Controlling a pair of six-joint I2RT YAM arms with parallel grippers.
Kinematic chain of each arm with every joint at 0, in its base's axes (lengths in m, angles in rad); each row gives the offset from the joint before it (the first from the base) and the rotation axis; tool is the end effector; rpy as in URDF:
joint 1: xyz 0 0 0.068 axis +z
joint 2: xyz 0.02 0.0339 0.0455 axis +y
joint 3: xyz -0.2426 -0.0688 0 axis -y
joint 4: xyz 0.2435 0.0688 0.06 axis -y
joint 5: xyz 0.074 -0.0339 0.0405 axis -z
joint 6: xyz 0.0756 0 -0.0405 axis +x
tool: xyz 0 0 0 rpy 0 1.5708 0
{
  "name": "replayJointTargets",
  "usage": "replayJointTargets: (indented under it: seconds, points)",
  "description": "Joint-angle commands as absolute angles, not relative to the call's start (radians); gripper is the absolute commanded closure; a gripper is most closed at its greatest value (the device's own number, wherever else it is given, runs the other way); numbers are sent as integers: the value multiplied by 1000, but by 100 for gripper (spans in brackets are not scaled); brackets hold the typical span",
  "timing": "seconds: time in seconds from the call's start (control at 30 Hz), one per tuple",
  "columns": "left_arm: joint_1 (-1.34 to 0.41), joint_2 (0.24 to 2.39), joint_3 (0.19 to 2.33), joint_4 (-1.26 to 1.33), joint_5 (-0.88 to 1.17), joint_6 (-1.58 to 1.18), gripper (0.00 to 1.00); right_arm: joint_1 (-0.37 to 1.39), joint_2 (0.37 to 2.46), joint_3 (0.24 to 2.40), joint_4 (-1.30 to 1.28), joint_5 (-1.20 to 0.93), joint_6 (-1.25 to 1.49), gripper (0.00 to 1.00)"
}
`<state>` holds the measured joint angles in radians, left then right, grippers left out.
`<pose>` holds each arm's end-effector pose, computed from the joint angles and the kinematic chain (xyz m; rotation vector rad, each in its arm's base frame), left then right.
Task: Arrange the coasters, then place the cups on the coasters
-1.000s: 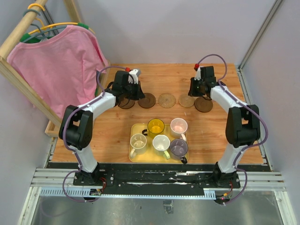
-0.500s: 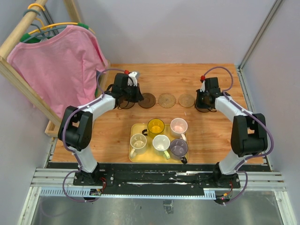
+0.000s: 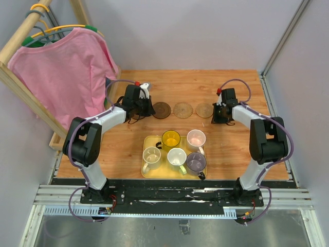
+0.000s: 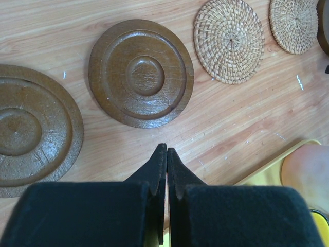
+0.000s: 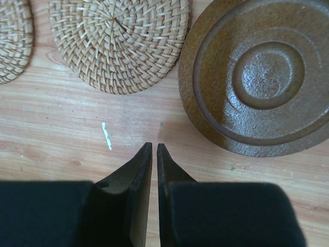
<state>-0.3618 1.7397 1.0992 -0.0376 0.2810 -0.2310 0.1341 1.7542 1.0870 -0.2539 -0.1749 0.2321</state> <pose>0.3724 -0.1633 0.1633 0.3043 2.2744 -0.6297 0.3773 0.0642 0.1303 0.0489 2.5097 0.3702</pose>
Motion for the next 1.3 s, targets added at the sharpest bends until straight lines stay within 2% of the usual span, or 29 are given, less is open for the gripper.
replayJointTargets:
  seconds: [0.0,0.47,1.0,1.27]
  points:
    - [-367,1702,1095,-8,265,-233,100,125,1790,1105,-242,-188,244,91]
    - [-367,1728,1101,-18,263,-229,99,87,1845,1133,-272,-74,275,91]
    - [-368,1746,1110,-17,269,-230,99,40,1905,1192,-281,-94,269,91]
    - [-368,1744,1117,-19,258,-227,99,41,1866,1169,-276,-149,269,90]
